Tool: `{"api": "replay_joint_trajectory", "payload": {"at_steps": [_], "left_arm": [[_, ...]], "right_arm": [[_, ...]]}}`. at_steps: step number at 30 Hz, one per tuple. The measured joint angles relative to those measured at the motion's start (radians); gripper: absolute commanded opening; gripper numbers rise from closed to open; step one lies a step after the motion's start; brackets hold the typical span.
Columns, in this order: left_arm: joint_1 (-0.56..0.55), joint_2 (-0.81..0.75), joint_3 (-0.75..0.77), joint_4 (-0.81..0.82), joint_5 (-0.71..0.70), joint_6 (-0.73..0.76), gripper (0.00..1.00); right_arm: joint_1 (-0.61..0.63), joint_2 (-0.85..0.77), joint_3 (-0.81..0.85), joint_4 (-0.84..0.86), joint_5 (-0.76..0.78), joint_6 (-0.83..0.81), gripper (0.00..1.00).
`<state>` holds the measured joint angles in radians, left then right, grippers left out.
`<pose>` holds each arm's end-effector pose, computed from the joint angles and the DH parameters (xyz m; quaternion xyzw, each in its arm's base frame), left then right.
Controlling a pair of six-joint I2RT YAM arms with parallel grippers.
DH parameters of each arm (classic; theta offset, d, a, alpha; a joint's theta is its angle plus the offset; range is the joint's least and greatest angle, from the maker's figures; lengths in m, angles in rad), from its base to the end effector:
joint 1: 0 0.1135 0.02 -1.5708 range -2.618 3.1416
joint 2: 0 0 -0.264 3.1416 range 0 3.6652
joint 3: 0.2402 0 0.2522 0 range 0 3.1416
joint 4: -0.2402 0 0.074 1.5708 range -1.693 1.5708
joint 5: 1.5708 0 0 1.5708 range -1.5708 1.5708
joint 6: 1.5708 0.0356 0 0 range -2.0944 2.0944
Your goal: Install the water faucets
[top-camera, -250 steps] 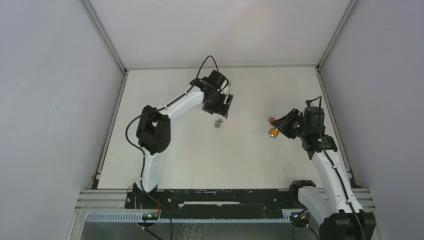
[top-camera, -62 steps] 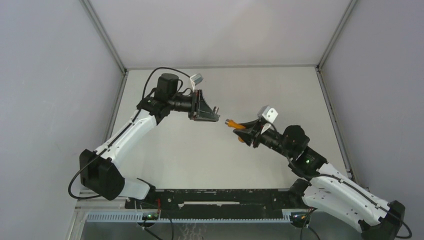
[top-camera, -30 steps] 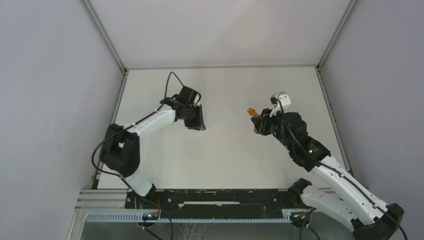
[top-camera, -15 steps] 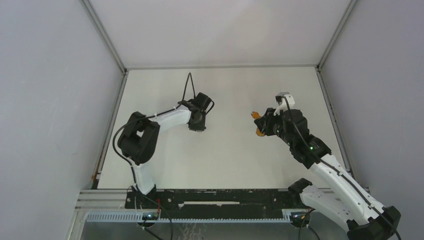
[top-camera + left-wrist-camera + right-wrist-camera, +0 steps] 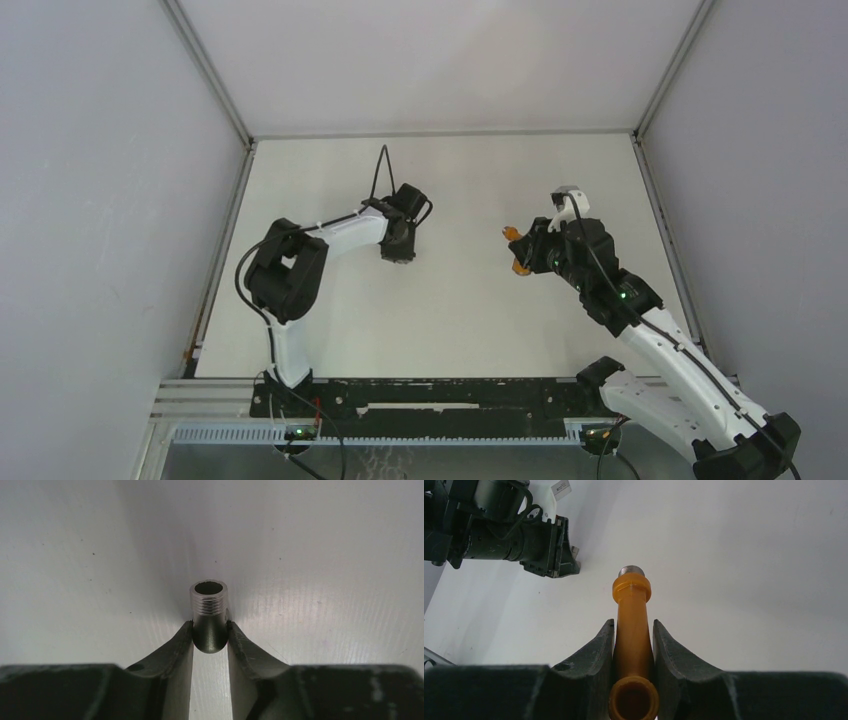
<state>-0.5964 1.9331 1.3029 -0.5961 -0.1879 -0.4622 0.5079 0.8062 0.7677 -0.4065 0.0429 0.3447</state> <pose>0.3211 -0.2100 0.1619 0.0497 0.9797 -0.0064 0.1940 0.1608 0.0878 0.3074 -0.0575 0.8436 0.2041 0.4933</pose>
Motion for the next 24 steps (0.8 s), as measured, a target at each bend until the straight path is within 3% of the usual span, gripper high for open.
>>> {"api": "replay_joint_trajectory", "payload": {"at_steps": [6, 9, 16, 20, 24], "left_arm": [[0.0, 0.003, 0.005, -0.011, 0.011, -0.001, 0.6], [0.0, 0.003, 0.008, -0.021, 0.013, -0.001, 0.66], [0.0, -0.059, 0.008, -0.074, -0.004, 0.003, 0.68], [0.0, -0.2, 0.009, -0.117, -0.023, 0.019, 0.65], [0.0, -0.384, 0.01, -0.132, -0.001, 0.057, 0.64]], "right_arm": [[-0.003, -0.005, 0.0, -0.01, -0.007, 0.001, 0.0], [-0.003, -0.018, 0.0, -0.016, -0.013, 0.001, 0.0], [-0.011, -0.034, 0.0, -0.017, -0.027, 0.001, 0.0], [-0.036, -0.031, 0.0, -0.016, -0.081, 0.001, 0.0], [-0.121, 0.0, 0.0, 0.0, -0.258, 0.017, 0.0]]}}
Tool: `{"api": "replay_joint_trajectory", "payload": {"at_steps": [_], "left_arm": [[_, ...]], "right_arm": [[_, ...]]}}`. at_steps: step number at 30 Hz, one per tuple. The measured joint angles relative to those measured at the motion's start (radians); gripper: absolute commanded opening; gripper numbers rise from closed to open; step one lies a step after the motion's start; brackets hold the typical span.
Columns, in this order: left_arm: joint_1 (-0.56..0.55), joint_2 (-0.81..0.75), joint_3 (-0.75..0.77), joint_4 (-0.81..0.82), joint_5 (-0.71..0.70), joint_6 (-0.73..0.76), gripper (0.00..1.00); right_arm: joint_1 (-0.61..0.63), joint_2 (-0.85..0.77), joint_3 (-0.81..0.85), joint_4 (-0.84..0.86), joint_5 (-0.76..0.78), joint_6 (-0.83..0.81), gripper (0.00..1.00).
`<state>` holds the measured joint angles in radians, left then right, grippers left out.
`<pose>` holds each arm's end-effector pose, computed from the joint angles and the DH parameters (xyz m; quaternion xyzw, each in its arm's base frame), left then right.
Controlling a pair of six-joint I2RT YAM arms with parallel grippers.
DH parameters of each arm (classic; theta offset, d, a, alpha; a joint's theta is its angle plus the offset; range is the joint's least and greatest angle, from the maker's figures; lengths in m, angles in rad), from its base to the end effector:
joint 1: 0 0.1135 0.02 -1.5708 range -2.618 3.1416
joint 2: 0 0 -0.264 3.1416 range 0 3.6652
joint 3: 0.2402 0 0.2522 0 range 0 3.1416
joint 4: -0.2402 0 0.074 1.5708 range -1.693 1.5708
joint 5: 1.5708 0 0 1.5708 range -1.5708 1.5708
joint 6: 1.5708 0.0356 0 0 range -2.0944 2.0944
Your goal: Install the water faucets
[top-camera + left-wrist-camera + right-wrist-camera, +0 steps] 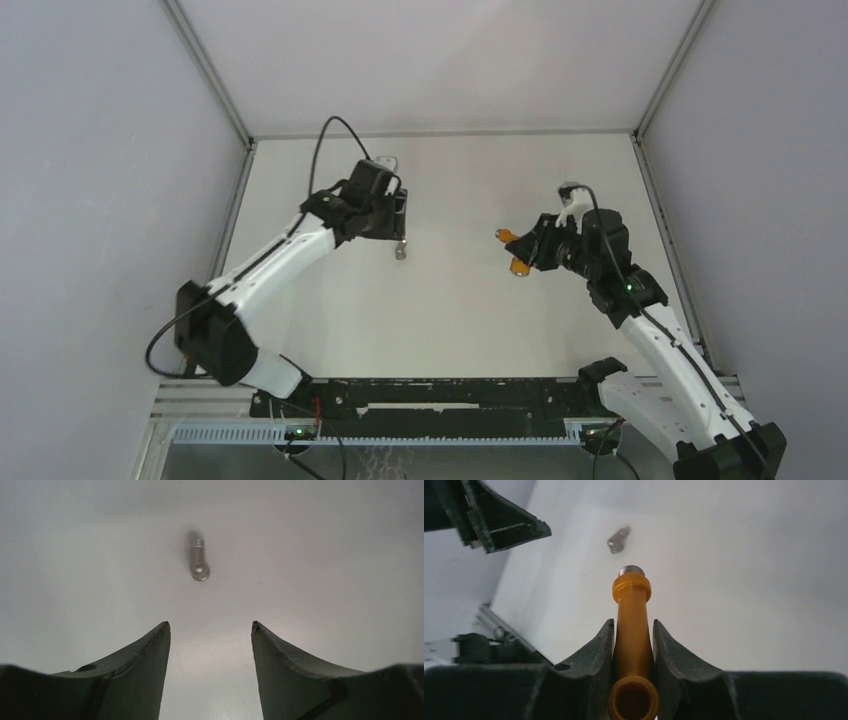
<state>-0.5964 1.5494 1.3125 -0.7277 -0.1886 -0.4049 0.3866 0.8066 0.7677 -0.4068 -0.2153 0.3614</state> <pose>0.2756 -0.1791 0.2887 0.0629 0.9485 -0.0638 0.3038 0.1662 0.0759 0.3076 -0.0679 0.8402 0.2783 0.4604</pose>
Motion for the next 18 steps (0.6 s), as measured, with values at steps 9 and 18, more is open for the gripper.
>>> {"api": "replay_joint_trajectory", "payload": {"at_steps": [9, 18], "left_arm": [[0.0, -0.397, -0.109, 0.214, 0.5, 0.071, 0.65], [0.0, -0.401, -0.207, 0.539, 0.903, -0.161, 0.77]], "right_arm": [[-0.197, 0.103, -0.015, 0.287, -0.639, 0.226, 0.0], [-0.165, 0.106, -0.015, 0.569, -0.886, 0.419, 0.0]]}}
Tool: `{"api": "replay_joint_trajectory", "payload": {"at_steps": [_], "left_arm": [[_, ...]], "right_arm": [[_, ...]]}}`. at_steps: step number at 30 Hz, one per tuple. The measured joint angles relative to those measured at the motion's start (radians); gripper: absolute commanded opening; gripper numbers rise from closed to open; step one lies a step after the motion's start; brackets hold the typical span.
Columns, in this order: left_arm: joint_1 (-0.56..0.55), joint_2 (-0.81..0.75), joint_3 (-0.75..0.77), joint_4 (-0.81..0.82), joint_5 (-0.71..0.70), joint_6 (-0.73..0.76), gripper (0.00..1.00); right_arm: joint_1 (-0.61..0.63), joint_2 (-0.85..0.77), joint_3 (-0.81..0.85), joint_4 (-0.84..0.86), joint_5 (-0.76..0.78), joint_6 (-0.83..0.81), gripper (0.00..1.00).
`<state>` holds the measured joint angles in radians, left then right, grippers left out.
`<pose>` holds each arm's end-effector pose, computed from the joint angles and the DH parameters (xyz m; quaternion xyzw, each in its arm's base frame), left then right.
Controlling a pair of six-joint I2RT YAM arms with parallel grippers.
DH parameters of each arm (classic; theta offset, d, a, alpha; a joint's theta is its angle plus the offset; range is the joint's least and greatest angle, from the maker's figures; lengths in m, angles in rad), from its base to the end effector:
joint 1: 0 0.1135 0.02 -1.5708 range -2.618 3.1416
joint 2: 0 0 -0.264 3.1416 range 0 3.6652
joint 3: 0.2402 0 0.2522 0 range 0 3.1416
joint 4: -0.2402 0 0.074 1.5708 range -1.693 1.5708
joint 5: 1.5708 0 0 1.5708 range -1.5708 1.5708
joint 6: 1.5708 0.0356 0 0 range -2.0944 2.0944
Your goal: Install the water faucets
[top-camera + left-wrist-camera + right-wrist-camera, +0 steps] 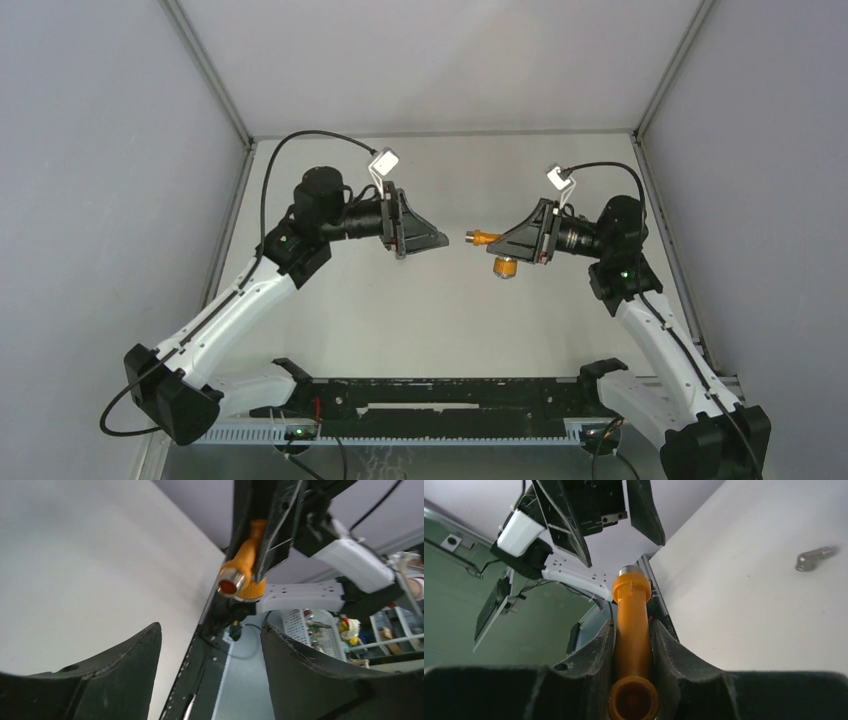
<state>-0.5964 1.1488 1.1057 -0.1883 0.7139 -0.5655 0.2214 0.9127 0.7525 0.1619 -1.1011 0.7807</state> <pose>0.1999 -0.1639 0.3806 0.2282 0.7311 -0.5482 0.3359 0.1882 0.0749 0.3427 -0.1897 0.6809 0.6139 0.3515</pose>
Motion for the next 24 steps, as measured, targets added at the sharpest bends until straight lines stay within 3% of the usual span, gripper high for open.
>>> {"api": "replay_joint_trajectory", "payload": {"at_steps": [8, 15, 20, 24], "left_arm": [[-0.016, 0.03, -0.008, 0.254, 0.103, -0.204, 0.79], [-0.06, 0.09, -0.008, 0.301, 0.128, -0.277, 0.8], [-0.088, 0.112, -0.008, 0.319, 0.138, -0.301, 0.77], [-0.094, 0.126, -0.008, 0.338, 0.156, -0.318, 0.67]], "right_arm": [[0.062, 0.0, 0.0, 0.062, -0.023, 0.038, 0.0], [0.073, 0.0, 0.0, 0.079, -0.017, 0.043, 0.0], [0.075, 0.001, 0.0, 0.09, -0.008, 0.049, 0.0], [0.075, 0.001, 0.0, 0.092, -0.006, 0.053, 0.0]]}}
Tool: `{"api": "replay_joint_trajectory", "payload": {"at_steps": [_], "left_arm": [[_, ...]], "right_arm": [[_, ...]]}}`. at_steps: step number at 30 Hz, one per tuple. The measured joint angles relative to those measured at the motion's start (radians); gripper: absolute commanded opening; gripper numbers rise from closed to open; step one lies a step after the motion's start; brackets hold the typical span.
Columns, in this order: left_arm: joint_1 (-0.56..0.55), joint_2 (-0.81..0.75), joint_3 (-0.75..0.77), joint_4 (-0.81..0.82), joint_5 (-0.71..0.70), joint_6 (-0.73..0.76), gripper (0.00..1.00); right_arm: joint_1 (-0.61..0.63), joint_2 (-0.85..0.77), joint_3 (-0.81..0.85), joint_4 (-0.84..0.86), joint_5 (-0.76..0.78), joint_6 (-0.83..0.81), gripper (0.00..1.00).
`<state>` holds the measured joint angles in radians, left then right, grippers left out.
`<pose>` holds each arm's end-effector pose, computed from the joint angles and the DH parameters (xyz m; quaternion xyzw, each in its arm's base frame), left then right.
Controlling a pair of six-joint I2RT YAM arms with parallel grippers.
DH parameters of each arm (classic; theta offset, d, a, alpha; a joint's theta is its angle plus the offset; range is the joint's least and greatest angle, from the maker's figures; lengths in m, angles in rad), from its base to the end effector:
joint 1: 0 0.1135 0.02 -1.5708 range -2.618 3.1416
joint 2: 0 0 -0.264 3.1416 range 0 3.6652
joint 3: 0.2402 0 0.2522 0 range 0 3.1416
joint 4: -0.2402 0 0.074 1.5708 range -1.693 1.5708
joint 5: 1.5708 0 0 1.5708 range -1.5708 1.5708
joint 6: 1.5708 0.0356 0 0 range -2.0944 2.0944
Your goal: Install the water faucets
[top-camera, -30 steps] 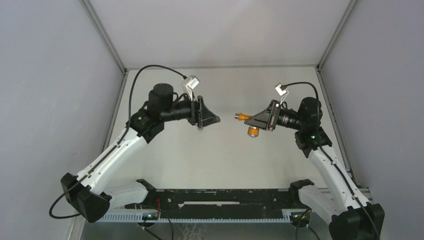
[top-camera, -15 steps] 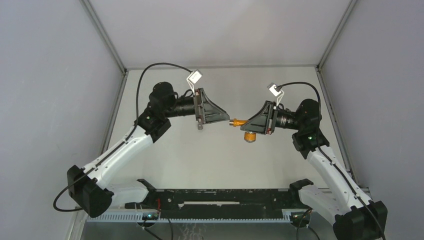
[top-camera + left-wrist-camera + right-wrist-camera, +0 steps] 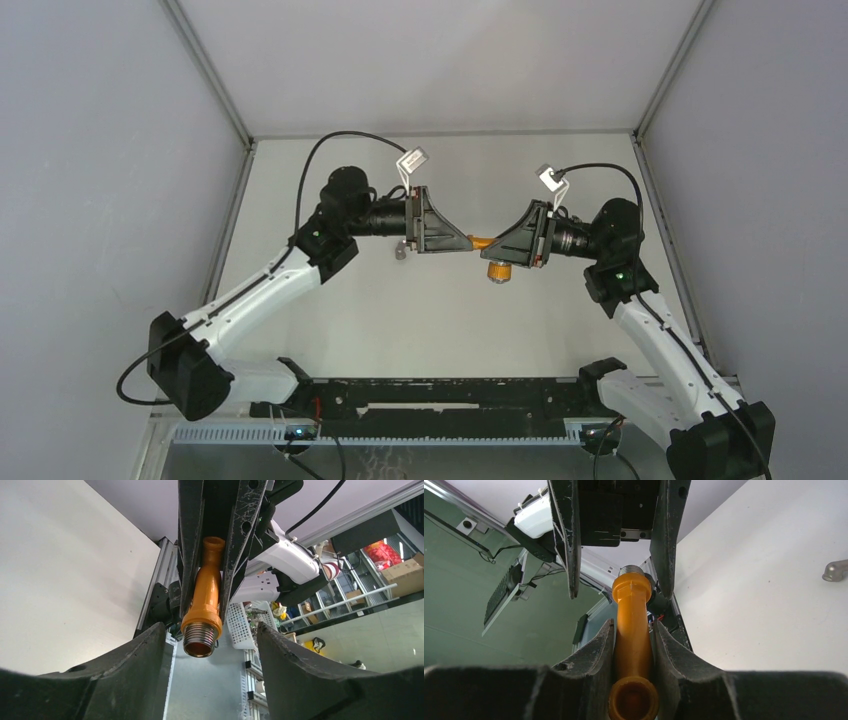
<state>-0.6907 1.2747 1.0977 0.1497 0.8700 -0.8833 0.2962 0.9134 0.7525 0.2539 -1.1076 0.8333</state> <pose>0.2074 -0.2067 0.3793 0.2300 0.6752 -0.6611 0.2326 0.1816 0.0887 0.3508 -0.2228 0.6554 0.6357 0.3415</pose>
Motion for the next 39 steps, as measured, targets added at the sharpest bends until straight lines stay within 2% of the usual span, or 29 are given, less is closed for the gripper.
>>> {"api": "replay_joint_trajectory", "payload": {"at_steps": [2, 7, 13, 16, 18, 19, 21, 22, 24, 25, 26, 27, 28, 33, 39], "left_arm": [[-0.002, 0.006, 0.0, 0.006, 0.006, -0.008, 0.61], [-0.005, 0.019, 0.0, 0.012, 0.028, -0.018, 0.54], [-0.007, 0.027, 0.0, 0.023, 0.029, -0.027, 0.4], [-0.006, 0.034, 0.0, 0.025, 0.027, -0.034, 0.27], [-0.006, 0.04, 0.0, 0.033, 0.028, -0.043, 0.12], [-0.005, 0.041, 0.0, 0.037, 0.028, -0.052, 0.01], [-0.005, 0.044, 0.0, 0.051, 0.028, -0.064, 0.0], [-0.005, 0.046, 0.0, 0.056, 0.028, -0.07, 0.0], [-0.005, 0.049, 0.0, 0.062, 0.024, -0.087, 0.0], [-0.005, 0.05, 0.0, 0.064, 0.017, -0.099, 0.0], [-0.005, 0.05, 0.0, 0.066, 0.008, -0.114, 0.0], [-0.005, 0.052, 0.0, 0.07, -0.001, -0.131, 0.0], [-0.005, 0.054, 0.0, 0.083, -0.006, -0.155, 0.0], [0.005, 0.051, -0.012, 0.138, -0.038, -0.277, 0.0], [0.058, 0.044, -0.094, 0.163, -0.014, -0.438, 0.0]], "right_arm": [[0.0, 0.0, 0.0, 0.0, 0.0, 0.0, 0.0], [0.0, 0.0, 0.0, 0.0, 0.001, -0.001, 0.0], [0.0, 0.0, 0.0, -0.003, 0.002, -0.005, 0.0], [0.0, 0.0, 0.0, -0.003, -0.002, -0.005, 0.0], [0.0, 0.0, 0.0, -0.005, -0.002, -0.006, 0.0], [0.0, 0.0, 0.0, -0.007, -0.002, -0.007, 0.0], [0.0, -0.001, 0.001, -0.007, -0.001, -0.008, 0.0], [0.0, -0.002, 0.001, -0.007, -0.001, -0.009, 0.1], [-0.001, -0.002, 0.001, -0.011, -0.001, -0.009, 0.41], [-0.002, -0.002, 0.003, -0.02, -0.002, -0.013, 0.64], [-0.004, -0.002, 0.007, -0.034, -0.002, -0.019, 0.8], [-0.01, -0.002, 0.018, -0.061, -0.003, -0.031, 0.92], [-0.019, -0.002, 0.03, -0.097, -0.007, -0.054, 0.99], [-0.107, -0.034, 0.087, -0.274, -0.002, -0.183, 1.0], [-0.146, -0.155, 0.105, -0.46, 0.132, -0.354, 1.0]]}}
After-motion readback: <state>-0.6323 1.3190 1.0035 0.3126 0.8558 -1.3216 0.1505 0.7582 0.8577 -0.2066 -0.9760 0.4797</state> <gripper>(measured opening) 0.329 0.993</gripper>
